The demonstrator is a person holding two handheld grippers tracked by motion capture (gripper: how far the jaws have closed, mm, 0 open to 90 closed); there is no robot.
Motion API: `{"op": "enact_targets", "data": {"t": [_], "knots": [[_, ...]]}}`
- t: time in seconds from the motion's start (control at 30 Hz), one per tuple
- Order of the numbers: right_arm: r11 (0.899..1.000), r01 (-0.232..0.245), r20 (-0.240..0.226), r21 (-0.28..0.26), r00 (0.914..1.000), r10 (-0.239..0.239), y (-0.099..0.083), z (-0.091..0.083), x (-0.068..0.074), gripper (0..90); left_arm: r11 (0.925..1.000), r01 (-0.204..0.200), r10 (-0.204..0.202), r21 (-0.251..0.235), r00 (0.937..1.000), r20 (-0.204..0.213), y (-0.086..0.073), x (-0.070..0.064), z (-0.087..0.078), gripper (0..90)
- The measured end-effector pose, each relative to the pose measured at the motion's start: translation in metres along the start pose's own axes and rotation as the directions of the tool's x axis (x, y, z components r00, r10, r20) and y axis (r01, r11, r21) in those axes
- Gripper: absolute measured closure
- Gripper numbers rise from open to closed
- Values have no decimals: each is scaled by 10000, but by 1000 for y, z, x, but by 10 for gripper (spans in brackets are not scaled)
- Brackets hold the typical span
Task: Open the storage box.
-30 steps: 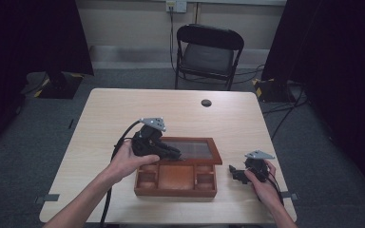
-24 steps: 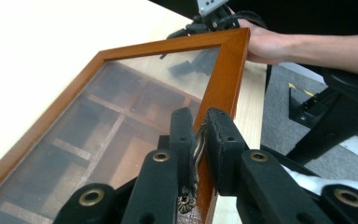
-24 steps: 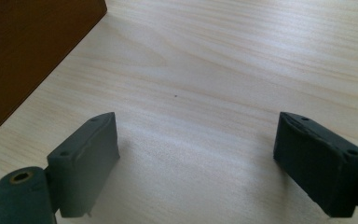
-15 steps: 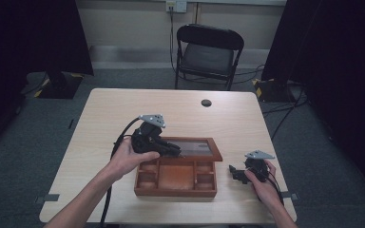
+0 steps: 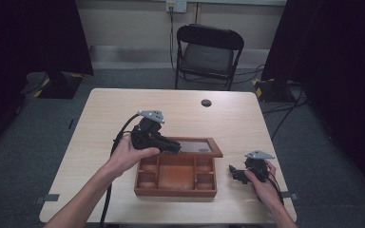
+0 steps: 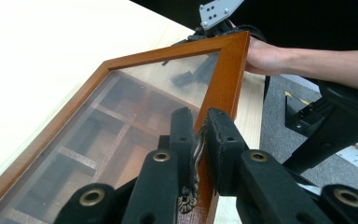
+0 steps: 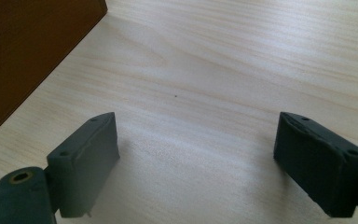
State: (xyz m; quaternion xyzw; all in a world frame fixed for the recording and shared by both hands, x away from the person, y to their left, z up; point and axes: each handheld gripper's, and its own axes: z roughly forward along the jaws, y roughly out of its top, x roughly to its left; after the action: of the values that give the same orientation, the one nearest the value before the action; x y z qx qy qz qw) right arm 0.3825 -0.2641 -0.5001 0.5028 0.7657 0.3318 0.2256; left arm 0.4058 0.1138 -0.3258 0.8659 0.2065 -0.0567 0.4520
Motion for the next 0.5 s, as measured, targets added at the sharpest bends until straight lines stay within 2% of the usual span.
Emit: {"op": "enact_targets", "data": {"t": [0.2,0.5], "knots": [[10000,0,-1,1,10000,0,0,0,0,129,10000,-35,35,51,10000,-8,2,1,-1,813],[10000,-10,-10,1,10000,10,0,0,0,129,9999,43,-44,-132,10000,-65,6,4,-4,813]]}}
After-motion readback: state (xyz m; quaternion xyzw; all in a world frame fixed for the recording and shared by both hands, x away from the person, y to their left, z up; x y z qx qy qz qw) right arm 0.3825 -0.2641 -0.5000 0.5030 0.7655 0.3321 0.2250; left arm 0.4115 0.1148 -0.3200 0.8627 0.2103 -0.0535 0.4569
